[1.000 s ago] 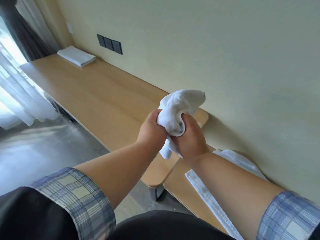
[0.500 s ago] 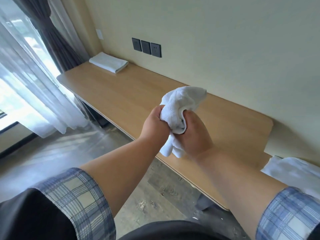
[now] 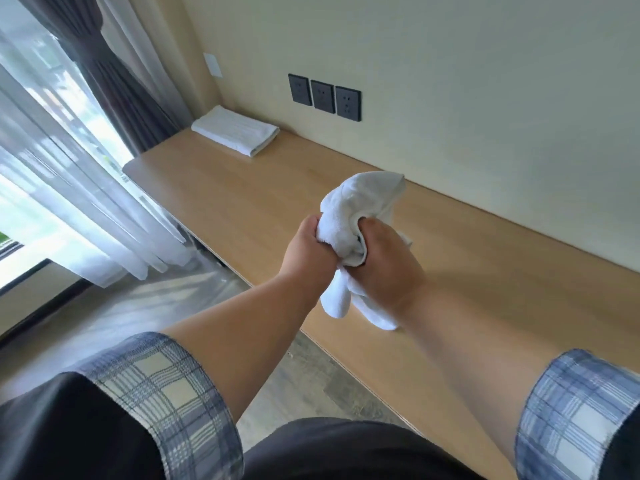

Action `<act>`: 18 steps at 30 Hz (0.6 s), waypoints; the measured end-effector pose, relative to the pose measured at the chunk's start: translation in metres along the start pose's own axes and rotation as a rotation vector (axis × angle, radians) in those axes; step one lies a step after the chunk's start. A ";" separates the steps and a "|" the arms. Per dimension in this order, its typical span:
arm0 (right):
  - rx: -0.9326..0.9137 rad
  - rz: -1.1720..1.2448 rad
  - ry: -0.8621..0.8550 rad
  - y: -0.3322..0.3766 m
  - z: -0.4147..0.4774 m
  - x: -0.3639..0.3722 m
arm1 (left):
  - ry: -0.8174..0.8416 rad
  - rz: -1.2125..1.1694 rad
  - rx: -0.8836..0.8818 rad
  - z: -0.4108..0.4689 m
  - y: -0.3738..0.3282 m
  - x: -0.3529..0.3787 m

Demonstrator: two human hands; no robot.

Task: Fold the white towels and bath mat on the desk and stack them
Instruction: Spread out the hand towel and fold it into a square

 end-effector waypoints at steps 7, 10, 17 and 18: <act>0.178 0.002 -0.014 -0.052 0.052 0.046 | 0.111 0.121 0.025 0.086 0.019 -0.017; 0.244 -0.135 -0.027 -0.072 0.073 0.064 | 0.228 0.186 0.051 0.129 0.026 -0.016; 0.454 -0.594 0.007 -0.110 0.129 0.107 | 0.598 0.462 0.049 0.221 0.055 -0.025; 0.507 -0.665 0.035 -0.117 0.133 0.115 | 0.644 0.475 0.031 0.232 0.063 -0.028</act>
Point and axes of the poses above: each hand's wrist, its own z-axis towards the middle knuckle, its own x-axis out of the palm, y = z × x, the point moved 10 cm from there along z, towards the middle knuckle, and after that the axes turned 3 degrees about -x, right-handed, at the moved point
